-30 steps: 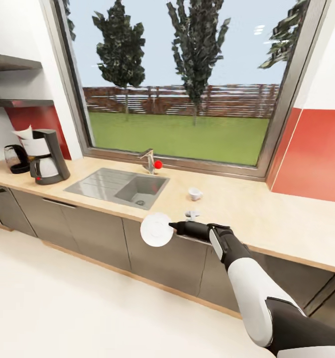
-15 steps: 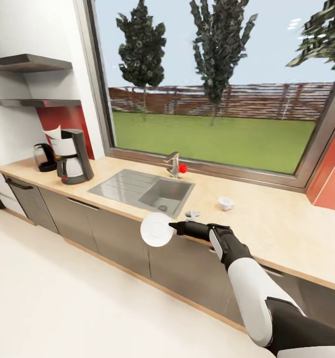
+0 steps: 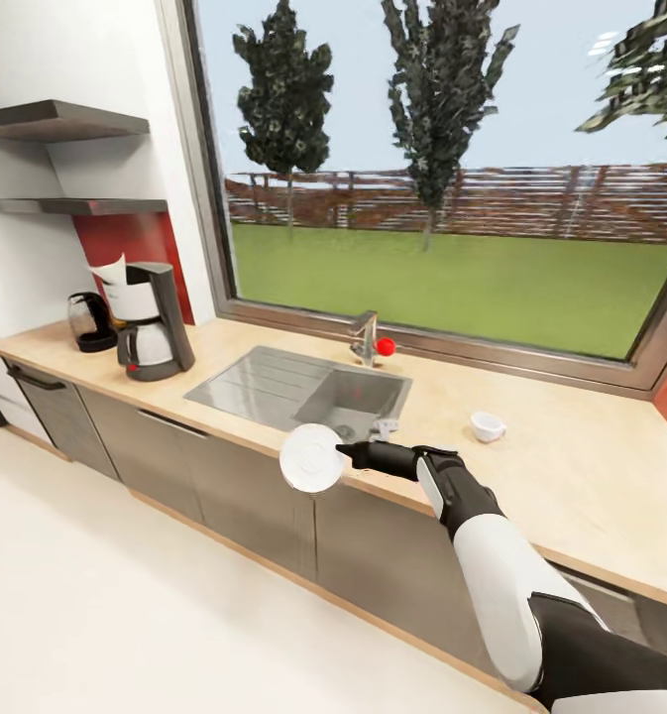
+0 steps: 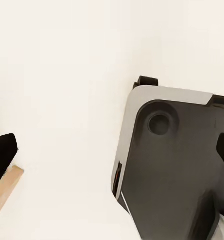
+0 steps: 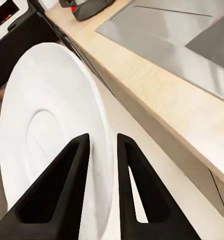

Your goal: Set up a coffee station on the kitchen countertop: keep the coffee maker on the countertop, move the bottle of coffee from the kitchen shelf to the counter next to the coffee maker, place a paper coffee filter on top of the coffee maker, put the saucer next to the coffee maker with the coffee cup on the saucer, and place the electric kettle next to the coffee maker.

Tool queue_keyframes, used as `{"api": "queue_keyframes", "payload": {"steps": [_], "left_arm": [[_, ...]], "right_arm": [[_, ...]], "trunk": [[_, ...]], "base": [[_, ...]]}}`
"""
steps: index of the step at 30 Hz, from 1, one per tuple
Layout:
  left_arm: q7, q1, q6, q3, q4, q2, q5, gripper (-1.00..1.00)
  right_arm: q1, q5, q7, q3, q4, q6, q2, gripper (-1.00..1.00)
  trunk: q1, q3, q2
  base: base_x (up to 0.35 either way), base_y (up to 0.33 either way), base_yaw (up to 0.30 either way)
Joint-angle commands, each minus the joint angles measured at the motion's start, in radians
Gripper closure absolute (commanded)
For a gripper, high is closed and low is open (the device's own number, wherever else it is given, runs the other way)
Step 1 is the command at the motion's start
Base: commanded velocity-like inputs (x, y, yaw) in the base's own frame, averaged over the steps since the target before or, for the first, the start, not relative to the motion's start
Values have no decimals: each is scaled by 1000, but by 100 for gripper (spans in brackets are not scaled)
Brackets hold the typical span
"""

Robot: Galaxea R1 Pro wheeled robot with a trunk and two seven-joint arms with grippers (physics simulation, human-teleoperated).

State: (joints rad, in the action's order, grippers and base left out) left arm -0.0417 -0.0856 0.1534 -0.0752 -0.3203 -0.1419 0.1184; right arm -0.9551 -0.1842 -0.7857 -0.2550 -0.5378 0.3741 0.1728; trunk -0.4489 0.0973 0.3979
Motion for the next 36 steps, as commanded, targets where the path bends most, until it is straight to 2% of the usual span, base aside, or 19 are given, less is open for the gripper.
{"api": "queue_keyframes", "payload": {"steps": [1, 7, 29, 36], "left_arm": [[-4, 0, 6, -5, -2, 0, 10, -100], [-4, 0, 2, -5, -2, 1, 10, -100], [-5, 0, 1, -5, -2, 1, 10, -100], [-6, 0, 0, -5, -3, 0, 10, -100]], "right_arm": [[-1, -8, -9, -9, -1, 8, 2, 100], [-1, -8, -10, -9, -1, 8, 2, 100], [-1, -8, -10, -9, -2, 8, 2, 100], [-1, -8, -10, -9, -1, 7, 2, 100]], "trunk": [[-1, 2, 2], [-1, 2, 2], [-1, 2, 2], [-1, 2, 2]], "base": [[280, 220, 5], [280, 220, 149], [284, 210, 271], [314, 129, 47]]}}
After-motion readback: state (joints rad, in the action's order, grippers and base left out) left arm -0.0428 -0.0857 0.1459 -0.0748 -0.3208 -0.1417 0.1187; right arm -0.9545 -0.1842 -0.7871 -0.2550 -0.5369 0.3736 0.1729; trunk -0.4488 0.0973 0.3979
